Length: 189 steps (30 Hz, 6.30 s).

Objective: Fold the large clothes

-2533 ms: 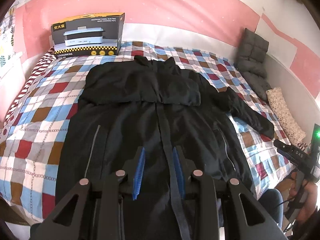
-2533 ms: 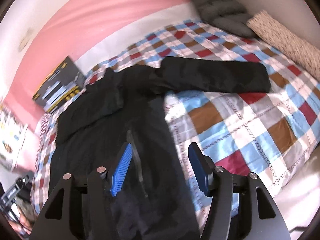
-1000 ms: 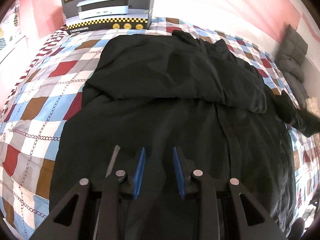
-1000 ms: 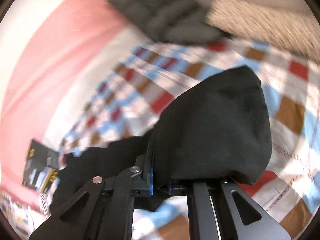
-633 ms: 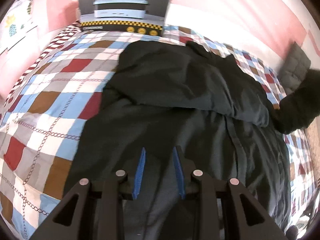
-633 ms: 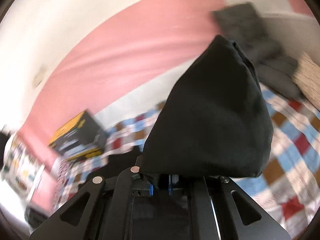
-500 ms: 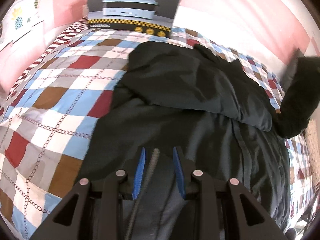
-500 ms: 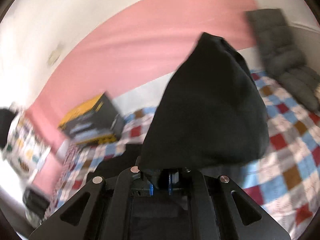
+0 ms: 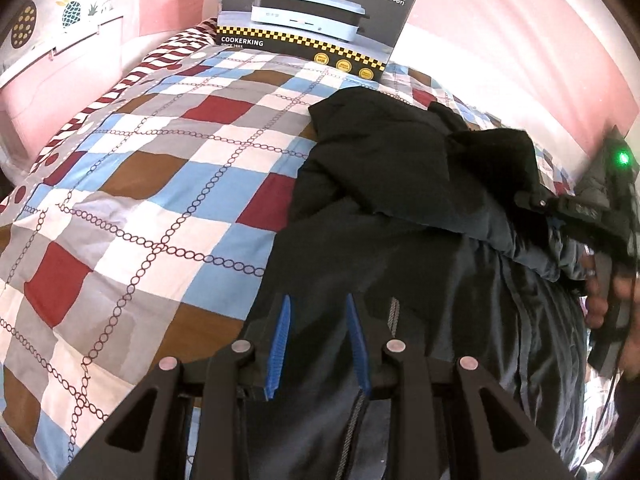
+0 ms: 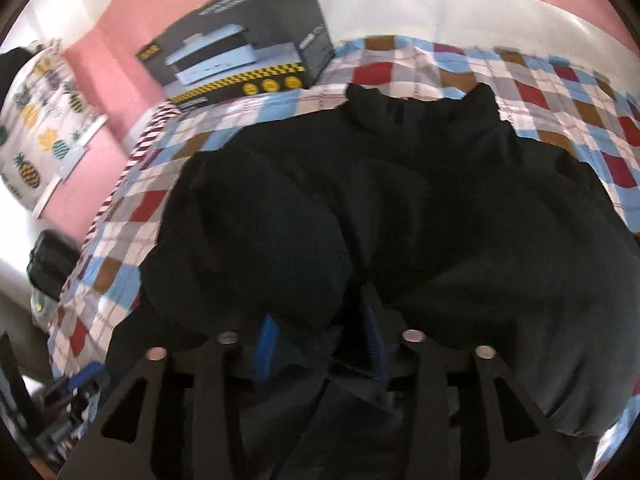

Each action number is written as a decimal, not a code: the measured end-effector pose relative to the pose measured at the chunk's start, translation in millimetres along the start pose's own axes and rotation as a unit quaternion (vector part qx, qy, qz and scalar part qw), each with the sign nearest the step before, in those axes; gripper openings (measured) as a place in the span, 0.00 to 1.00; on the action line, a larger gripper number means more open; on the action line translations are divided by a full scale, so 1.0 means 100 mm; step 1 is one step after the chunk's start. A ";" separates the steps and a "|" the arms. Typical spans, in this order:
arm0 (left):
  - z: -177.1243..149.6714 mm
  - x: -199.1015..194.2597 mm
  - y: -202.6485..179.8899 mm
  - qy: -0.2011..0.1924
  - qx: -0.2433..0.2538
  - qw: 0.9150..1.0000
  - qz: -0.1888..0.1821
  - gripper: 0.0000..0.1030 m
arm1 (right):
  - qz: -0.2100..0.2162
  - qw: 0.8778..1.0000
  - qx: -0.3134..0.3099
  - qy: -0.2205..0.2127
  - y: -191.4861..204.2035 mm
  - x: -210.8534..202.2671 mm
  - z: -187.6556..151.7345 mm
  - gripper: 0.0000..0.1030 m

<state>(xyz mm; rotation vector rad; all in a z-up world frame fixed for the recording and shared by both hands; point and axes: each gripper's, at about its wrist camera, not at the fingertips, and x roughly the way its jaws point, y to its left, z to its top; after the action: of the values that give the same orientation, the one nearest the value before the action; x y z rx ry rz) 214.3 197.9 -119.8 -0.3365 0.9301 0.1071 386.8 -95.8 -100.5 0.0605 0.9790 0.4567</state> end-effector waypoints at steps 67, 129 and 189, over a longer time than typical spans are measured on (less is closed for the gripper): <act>0.49 0.25 -1.15 -0.043 0.140 0.989 0.025 0.35 | -0.137 0.982 0.115 -0.067 -1.29 -1.14 -0.94 0.33; -1.17 -1.21 0.06 -0.009 0.073 0.997 0.037 0.50 | -0.103 0.974 0.199 -0.034 -0.71 -2.09 -3.02 0.60; -1.41 -0.40 0.53 0.159 -0.012 0.979 -0.126 0.74 | 0.051 0.938 0.340 0.054 -1.45 -1.48 -3.23 0.66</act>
<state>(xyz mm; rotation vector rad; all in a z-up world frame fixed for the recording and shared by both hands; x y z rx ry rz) 70.0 203.2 -178.1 -0.5011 1.1939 -0.1722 105.0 -335.3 -202.3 0.7196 1.2099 0.1969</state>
